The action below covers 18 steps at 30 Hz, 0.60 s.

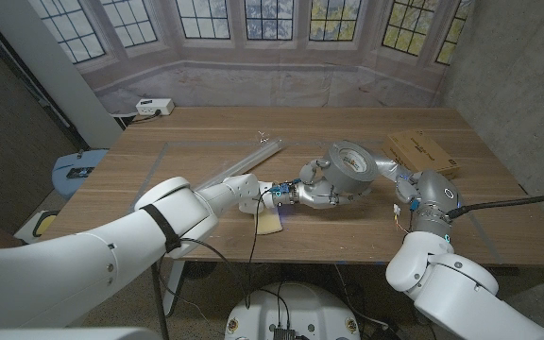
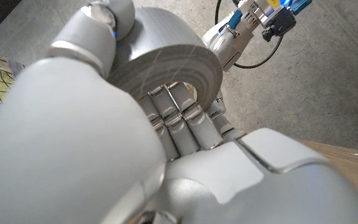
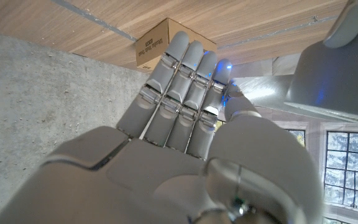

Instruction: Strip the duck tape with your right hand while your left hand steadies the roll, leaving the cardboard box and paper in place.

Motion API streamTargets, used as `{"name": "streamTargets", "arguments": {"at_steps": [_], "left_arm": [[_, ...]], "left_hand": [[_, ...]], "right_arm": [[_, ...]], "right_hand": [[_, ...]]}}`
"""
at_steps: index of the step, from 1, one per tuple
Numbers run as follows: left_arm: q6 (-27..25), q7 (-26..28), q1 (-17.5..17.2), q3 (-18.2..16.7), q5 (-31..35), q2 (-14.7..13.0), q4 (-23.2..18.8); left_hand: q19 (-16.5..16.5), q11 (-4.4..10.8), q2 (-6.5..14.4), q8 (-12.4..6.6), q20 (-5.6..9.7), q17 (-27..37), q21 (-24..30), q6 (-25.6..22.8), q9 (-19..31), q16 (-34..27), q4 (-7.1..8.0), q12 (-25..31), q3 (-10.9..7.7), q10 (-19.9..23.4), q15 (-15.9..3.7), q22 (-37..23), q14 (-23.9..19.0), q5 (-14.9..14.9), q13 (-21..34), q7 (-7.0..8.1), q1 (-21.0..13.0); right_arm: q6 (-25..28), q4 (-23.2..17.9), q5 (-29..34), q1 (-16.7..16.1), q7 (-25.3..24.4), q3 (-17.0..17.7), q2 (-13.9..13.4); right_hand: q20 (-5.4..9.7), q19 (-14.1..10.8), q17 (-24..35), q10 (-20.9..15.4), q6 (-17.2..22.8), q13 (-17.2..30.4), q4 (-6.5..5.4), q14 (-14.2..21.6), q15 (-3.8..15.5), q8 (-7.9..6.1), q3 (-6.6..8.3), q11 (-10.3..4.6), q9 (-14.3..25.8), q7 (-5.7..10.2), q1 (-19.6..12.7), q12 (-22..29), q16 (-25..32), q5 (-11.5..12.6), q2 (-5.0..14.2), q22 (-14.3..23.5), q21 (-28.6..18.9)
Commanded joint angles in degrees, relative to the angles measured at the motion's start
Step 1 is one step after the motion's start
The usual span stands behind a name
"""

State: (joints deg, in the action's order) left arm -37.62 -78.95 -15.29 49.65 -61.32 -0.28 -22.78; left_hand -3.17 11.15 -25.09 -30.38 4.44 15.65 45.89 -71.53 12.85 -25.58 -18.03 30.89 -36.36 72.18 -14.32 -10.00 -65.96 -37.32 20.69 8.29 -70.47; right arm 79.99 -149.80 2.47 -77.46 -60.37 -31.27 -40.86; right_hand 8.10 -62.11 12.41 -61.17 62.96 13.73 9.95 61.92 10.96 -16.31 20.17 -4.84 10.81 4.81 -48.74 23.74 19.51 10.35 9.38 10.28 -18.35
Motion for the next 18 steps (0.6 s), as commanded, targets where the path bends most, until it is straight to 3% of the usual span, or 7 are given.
{"name": "streamTargets", "arguments": {"at_steps": [1, 6, 18], "left_arm": [[0.2, 0.0, -0.2, -0.9, 1.0, 0.2, 0.2], [0.3, 0.0, -0.3, -1.2, 1.4, 0.2, 0.3], [0.5, 0.0, -0.3, 0.0, 0.9, -0.2, -0.2]], "left_hand": [[0.0, 0.41, 14.9, -26.80, 0.19, 17.8, 9.4, -4.1, 19.0, -3.8, 6.76, 9.1, -25.22, 6.1, 1.43, -0.3, -8.9, -0.1, 25.4, -1.62, -22.1], [0.3, 0.43, 15.0, -26.85, 0.02, 17.7, 9.6, -4.1, 19.2, -3.6, 6.74, 9.1, -25.03, 5.9, 1.35, -0.4, -8.6, 0.1, 25.6, -1.68, -22.3], [0.8, 0.34, 15.4, -26.49, -0.26, 17.3, 10.2, -3.7, 19.1, -3.2, 6.82, 8.8, -24.25, 5.5, 1.31, -0.5, -8.2, 0.5, 25.8, -1.63, -22.7]], "right_arm": [[0.0, 5.6, 53.2, -4.9, 37.7, -3.4, 13.5], [0.0, 6.6, 59.8, -5.4, 43.1, -3.6, 15.4], [0.0, 6.6, 63.0, -6.5, 44.0, -3.9, 15.9]], "right_hand": [[0.38, -0.5, 0.4, -1.0, 0.4, 0.4, 0.06, 0.9, 2.26, -0.14, 0.62, -0.03, 0.2, 0.11, -1.1, 0.6, 0.5, 0.1, 0.14, 0.3, -0.6], [0.44, -0.7, 0.6, -1.2, 0.8, 0.8, -0.04, 1.2, 2.21, -0.11, 0.83, -0.02, 0.3, -0.30, -1.6, 0.7, 0.5, 0.1, 0.05, 0.3, -0.7], [0.53, -0.8, 1.0, -1.4, 0.8, 1.4, -0.41, 1.7, 2.14, 0.20, 1.13, -0.07, 0.4, -0.29, -2.2, 1.0, 0.5, 0.1, -0.06, 0.3, -0.7]]}}
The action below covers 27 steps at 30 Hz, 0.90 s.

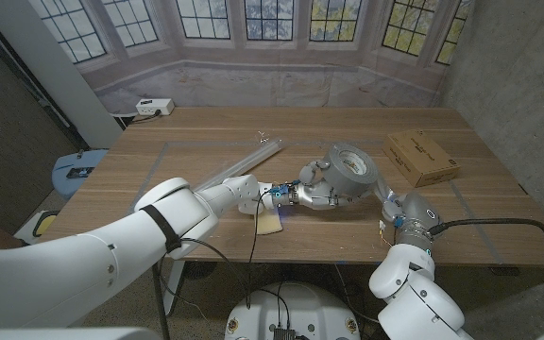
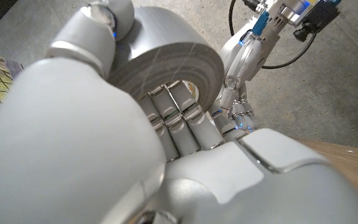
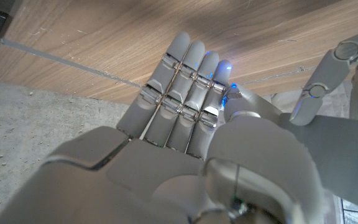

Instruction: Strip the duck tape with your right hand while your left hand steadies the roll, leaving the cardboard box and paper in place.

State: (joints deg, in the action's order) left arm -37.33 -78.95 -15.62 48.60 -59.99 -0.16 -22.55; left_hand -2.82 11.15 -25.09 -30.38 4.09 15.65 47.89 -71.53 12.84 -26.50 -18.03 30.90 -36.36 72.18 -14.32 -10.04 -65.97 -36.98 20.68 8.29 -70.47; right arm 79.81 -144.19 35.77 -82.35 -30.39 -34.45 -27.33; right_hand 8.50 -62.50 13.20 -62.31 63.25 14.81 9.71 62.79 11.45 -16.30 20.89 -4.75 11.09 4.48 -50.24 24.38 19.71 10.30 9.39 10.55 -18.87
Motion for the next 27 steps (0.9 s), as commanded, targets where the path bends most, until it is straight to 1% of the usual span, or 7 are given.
{"name": "streamTargets", "arguments": {"at_steps": [1, 8, 13, 15, 18, 25, 27], "left_arm": [[0.2, 0.0, 0.1, 1.2, -0.6, -0.3, -0.4], [0.2, 0.0, 0.0, 2.5, -2.3, -0.6, -1.0], [0.4, 0.0, -0.2, 3.6, -4.3, -0.9, -1.3], [0.6, 0.0, -0.2, 4.3, -4.9, -1.1, -1.5], [0.7, 0.0, -0.4, 4.9, -6.1, -1.3, -1.8], [1.3, 0.0, -0.9, 7.2, -9.8, -2.0, -3.1], [1.4, 0.0, -0.9, 7.8, -10.7, -2.2, -3.3]], "left_hand": [[0.7, 0.30, 15.4, -26.44, -0.10, 17.3, 8.2, -3.7, 19.1, -2.2, 6.86, 8.7, -24.20, 5.3, 1.29, -0.5, -8.2, 0.1, 25.9, -1.66, -22.7], [1.6, 0.18, 16.5, -24.90, -0.76, 15.6, 8.7, -0.8, 18.6, -0.6, 7.59, 6.8, -22.97, 2.8, 1.08, -0.5, -6.8, 0.5, 25.1, -1.16, -21.7], [2.8, 0.00, 20.4, -19.58, -2.55, 12.6, 8.4, 4.7, 13.4, 3.5, 8.79, 1.4, -18.65, -3.7, 0.97, 0.1, -1.8, 1.7, 22.6, -0.41, -17.4], [3.2, 0.23, 22.5, -16.94, -3.24, 11.6, 7.9, 6.9, 10.3, 4.8, 8.67, -1.6, -16.14, -6.2, 0.96, 0.2, -0.3, 1.4, 20.9, 0.17, -15.4], [3.4, 0.43, 24.7, -12.73, -3.71, 10.1, 6.5, 9.5, 5.3, 7.3, 8.09, -5.2, -14.83, -9.3, 0.94, 0.4, 3.0, 0.1, 19.4, -0.17, -13.5], [2.5, 0.53, 28.6, -1.24, -6.29, 6.1, 3.0, 20.2, -1.4, 14.5, 9.27, -13.9, -10.08, -18.8, 1.94, 0.4, 15.3, -1.9, 15.5, 3.93, -3.7], [2.4, 0.66, 28.7, 0.02, -6.60, 5.5, 2.5, 21.1, -1.6, 15.1, 9.54, -15.0, -9.26, -20.3, 2.22, 0.4, 16.8, -1.8, 14.9, 4.08, -2.0]], "right_arm": [[0.2, 0.9, 29.7, -1.7, 13.9, -0.7, 2.3], [0.2, 0.7, 31.9, -2.5, 14.9, -0.6, 2.2], [0.2, 0.3, 31.9, -3.2, 14.8, -0.4, 2.2], [0.2, 0.3, 31.9, -3.3, 14.6, -0.4, 2.1], [0.2, 0.0, 31.1, -3.6, 13.8, -0.3, 1.9], [0.2, -0.8, 29.5, -4.7, 12.4, 0.2, 1.4], [0.2, -0.9, 29.3, -4.8, 12.3, 0.2, 1.3]], "right_hand": [[0.14, -0.4, 0.3, -0.3, 0.6, 0.4, -0.19, 0.8, 1.66, 0.20, 0.44, -0.09, 0.2, 0.06, -0.7, 0.3, 0.3, 0.1, -0.04, 0.1, -0.2], [0.16, -0.5, 0.5, -0.3, 0.6, 0.7, -0.15, 1.0, 1.77, 0.33, 0.62, -0.16, 0.2, 0.05, -1.2, 0.4, 0.3, 0.1, -0.11, 0.1, -0.3], [0.18, -0.5, 0.6, -0.4, 0.7, 1.0, -0.24, 1.2, 1.71, 0.42, 0.71, 0.02, 0.3, -0.03, -1.4, 0.5, 0.3, 0.1, -0.19, 0.1, -0.3], [0.19, -0.5, 0.8, -0.4, 0.7, 1.1, -0.21, 1.4, 1.84, 0.46, 0.76, 0.01, 0.3, -0.02, -1.6, 0.6, 0.4, 0.1, -0.20, 0.1, -0.3], [0.18, -0.5, 0.8, -0.5, 0.7, 1.3, -0.31, 1.3, 1.75, 0.55, 0.81, -0.07, 0.4, -0.01, -1.7, 0.6, 0.2, 0.1, -0.26, 0.1, -0.3], [0.22, -0.6, 1.0, -0.5, 0.7, 1.6, -0.48, 1.4, 1.66, 0.72, 0.83, 0.15, 0.4, -0.15, -1.8, 0.7, 0.1, 0.1, -0.38, 0.2, -0.4], [0.22, -0.6, 1.1, -0.3, 0.7, 1.8, -0.52, 1.5, 1.67, 0.76, 0.84, -0.10, 0.5, -0.17, -1.8, 0.7, 0.1, 0.1, -0.39, 0.2, -0.4]]}}
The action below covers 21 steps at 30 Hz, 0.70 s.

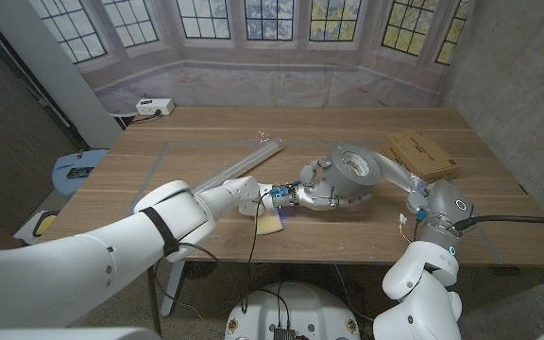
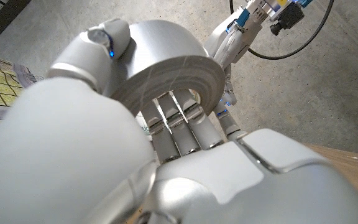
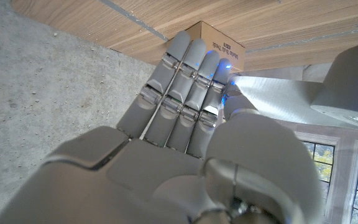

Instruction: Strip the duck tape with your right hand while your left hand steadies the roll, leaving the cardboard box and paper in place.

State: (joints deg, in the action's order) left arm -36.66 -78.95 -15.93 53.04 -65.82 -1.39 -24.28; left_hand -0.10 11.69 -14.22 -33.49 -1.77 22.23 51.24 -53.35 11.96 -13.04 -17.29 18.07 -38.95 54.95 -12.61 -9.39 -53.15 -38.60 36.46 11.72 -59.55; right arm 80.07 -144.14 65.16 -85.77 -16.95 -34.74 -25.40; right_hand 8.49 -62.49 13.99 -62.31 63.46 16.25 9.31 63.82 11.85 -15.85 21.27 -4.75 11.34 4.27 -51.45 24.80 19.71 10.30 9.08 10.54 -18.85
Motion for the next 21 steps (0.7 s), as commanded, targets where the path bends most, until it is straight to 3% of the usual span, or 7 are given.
{"name": "streamTargets", "arguments": {"at_steps": [1, 10, 21], "left_arm": [[0.6, 0.0, -0.7, 3.7, -5.4, -1.1, -1.9], [1.2, 0.0, -0.7, 5.6, -7.5, -1.6, -2.5], [2.1, 0.0, -1.1, 4.0, -7.2, -0.5, -1.4]], "left_hand": [[-0.5, 0.18, 17.8, 4.07, -0.85, -1.6, -1.1, 3.9, -0.8, 2.0, 8.68, -3.0, -6.38, -4.2, 0.65, -0.3, 5.1, -0.1, -1.3, 0.73, -12.2], [-0.9, 0.10, 18.1, 6.82, -1.21, -3.0, -2.1, 5.9, -0.9, 1.6, 8.31, -4.7, -5.08, -5.4, 0.98, -0.3, 6.5, 0.7, -2.8, 0.83, -9.8], [-1.4, -0.03, 18.7, 8.54, -1.35, -4.4, -3.0, 5.3, -0.8, 1.4, 7.77, -5.6, -4.58, -5.4, 1.00, -0.3, 6.8, 1.1, -4.4, 0.85, -8.6]], "right_arm": [[-0.1, -1.2, -0.5, -1.7, -1.4, 0.6, -0.8], [-0.1, -1.9, -3.3, -2.1, -3.9, 1.0, -1.8], [-0.1, -2.4, -4.2, -3.0, -5.1, 1.4, -1.8]], "right_hand": [[0.24, -0.6, 0.3, -0.3, 0.5, 0.4, -0.16, 0.4, 1.25, 0.32, 0.46, -0.04, 0.2, 0.08, -0.6, 0.2, 0.1, 0.1, -0.10, 0.2, -0.4], [0.23, -0.6, 0.5, -0.3, 0.6, 0.8, -0.23, 0.6, 1.30, 0.47, 0.52, 0.17, 0.3, 0.16, -0.8, 0.3, 0.0, 0.1, -0.17, 0.2, -0.4], [0.25, -0.6, 0.6, -0.4, 0.7, 1.2, -0.30, 0.7, 1.33, 0.60, 0.55, -0.16, 0.3, 0.07, -1.0, 0.4, -0.2, 0.0, -0.26, 0.2, -0.5]]}}
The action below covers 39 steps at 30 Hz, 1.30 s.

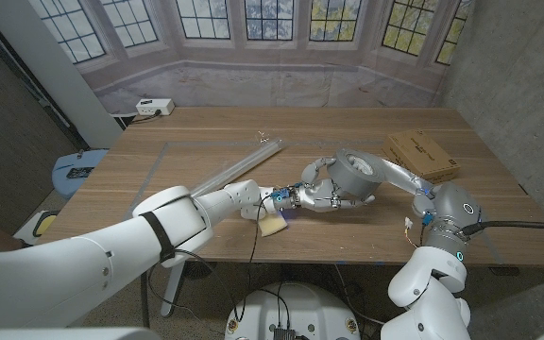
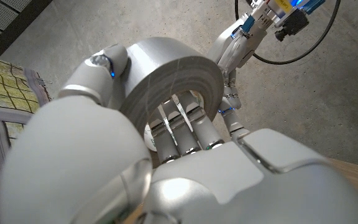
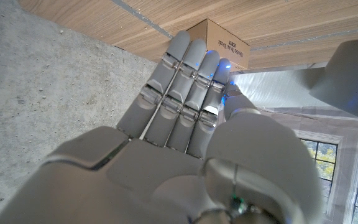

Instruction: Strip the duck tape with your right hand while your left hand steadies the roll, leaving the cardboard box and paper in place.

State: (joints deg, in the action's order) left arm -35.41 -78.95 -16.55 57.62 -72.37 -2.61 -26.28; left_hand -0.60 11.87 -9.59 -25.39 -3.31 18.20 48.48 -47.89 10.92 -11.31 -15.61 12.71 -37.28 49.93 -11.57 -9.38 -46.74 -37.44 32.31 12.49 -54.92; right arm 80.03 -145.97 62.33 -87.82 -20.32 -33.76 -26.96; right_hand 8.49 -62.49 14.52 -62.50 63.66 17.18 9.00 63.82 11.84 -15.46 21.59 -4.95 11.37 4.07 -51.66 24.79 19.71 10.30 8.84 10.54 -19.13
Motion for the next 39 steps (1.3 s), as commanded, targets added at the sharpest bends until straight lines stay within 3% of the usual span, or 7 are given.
{"name": "streamTargets", "arguments": {"at_steps": [1, 12, 16, 21, 39], "left_arm": [[0.9, 0.0, -0.5, -0.9, -0.5, 0.9, 0.8], [2.5, 0.0, -0.4, -5.3, 2.7, 3.0, 3.8], [2.6, 0.0, -0.4, -6.8, 4.4, 3.4, 4.5], [2.7, 0.0, -0.6, -9.4, 6.8, 4.1, 5.3], [3.4, 0.0, -2.4, -23.8, 17.3, 7.0, 6.7]], "left_hand": [[-0.9, -0.22, 14.1, 0.52, 0.17, -0.4, -0.3, -0.2, 0.2, -0.3, 6.04, -0.3, -6.24, -0.4, 0.01, -0.3, 0.5, 0.0, -0.3, 0.07, -13.2], [-1.0, -0.96, 13.8, 3.46, -0.53, -1.5, -1.3, 2.2, 0.2, 0.7, 6.23, -1.8, -4.42, -5.1, 1.86, -0.3, 6.1, 0.8, -1.2, 0.09, -11.2], [-1.0, -1.04, 13.7, 4.26, -0.82, -1.6, -1.6, 3.1, 0.2, 0.6, 6.39, -1.9, -3.72, -6.0, 2.30, -0.3, 7.0, 1.1, -1.4, 0.07, -10.6], [-1.2, -1.27, 13.6, 5.22, -0.93, -1.8, -1.8, 4.1, 0.2, 0.4, 6.46, -1.9, -3.05, -6.6, 2.41, -0.3, 7.5, 1.5, -1.7, 0.08, -10.0], [-1.5, -2.54, 13.7, 7.44, -1.55, -2.2, -2.7, 5.7, 0.3, 0.1, 7.04, -2.1, -0.86, -9.3, 3.60, -0.3, 9.5, 2.6, -2.7, 0.12, -7.8]], "right_arm": [[0.0, -0.6, -1.1, -1.0, -1.6, 0.5, -0.2], [0.0, -0.5, 3.0, -1.5, 1.9, 0.6, 0.6], [0.0, -0.4, 3.8, -1.5, 2.8, 0.7, 0.8], [0.0, -0.2, 5.4, -1.5, 3.9, 0.6, 1.2], [0.0, 0.2, 7.9, -1.7, 6.2, 0.3, 2.2]], "right_hand": [[0.26, -0.6, 0.1, -0.3, 0.5, 0.3, -0.01, 0.7, 1.32, 0.23, 0.24, 0.07, 0.3, 0.28, -0.8, 0.4, -0.2, 0.0, -0.02, 0.2, -0.2], [0.26, -0.7, 0.3, -0.4, 0.6, 0.7, -0.06, 0.8, 1.30, 0.37, 0.26, 0.21, 0.4, 0.18, -1.0, 0.5, -0.4, 0.0, -0.10, 0.2, -0.3], [0.22, -0.6, 0.4, -0.5, 0.5, 0.8, -0.11, 0.9, 1.29, 0.49, 0.25, 0.67, 0.4, 0.21, -1.0, 0.6, -0.4, 0.0, -0.12, 0.2, -0.3], [0.19, -0.6, 0.5, -0.3, 0.5, 0.9, -0.15, 1.0, 1.32, 0.54, 0.27, 0.18, 0.4, 0.15, -1.1, 0.5, -0.4, 0.0, -0.10, 0.2, -0.3], [0.18, -0.6, 0.8, -0.3, 0.7, 1.1, -0.20, 1.0, 1.34, 0.74, 0.28, 0.14, 0.5, 0.14, -1.3, 0.3, -0.8, 0.0, -0.20, 0.2, -0.3]]}}
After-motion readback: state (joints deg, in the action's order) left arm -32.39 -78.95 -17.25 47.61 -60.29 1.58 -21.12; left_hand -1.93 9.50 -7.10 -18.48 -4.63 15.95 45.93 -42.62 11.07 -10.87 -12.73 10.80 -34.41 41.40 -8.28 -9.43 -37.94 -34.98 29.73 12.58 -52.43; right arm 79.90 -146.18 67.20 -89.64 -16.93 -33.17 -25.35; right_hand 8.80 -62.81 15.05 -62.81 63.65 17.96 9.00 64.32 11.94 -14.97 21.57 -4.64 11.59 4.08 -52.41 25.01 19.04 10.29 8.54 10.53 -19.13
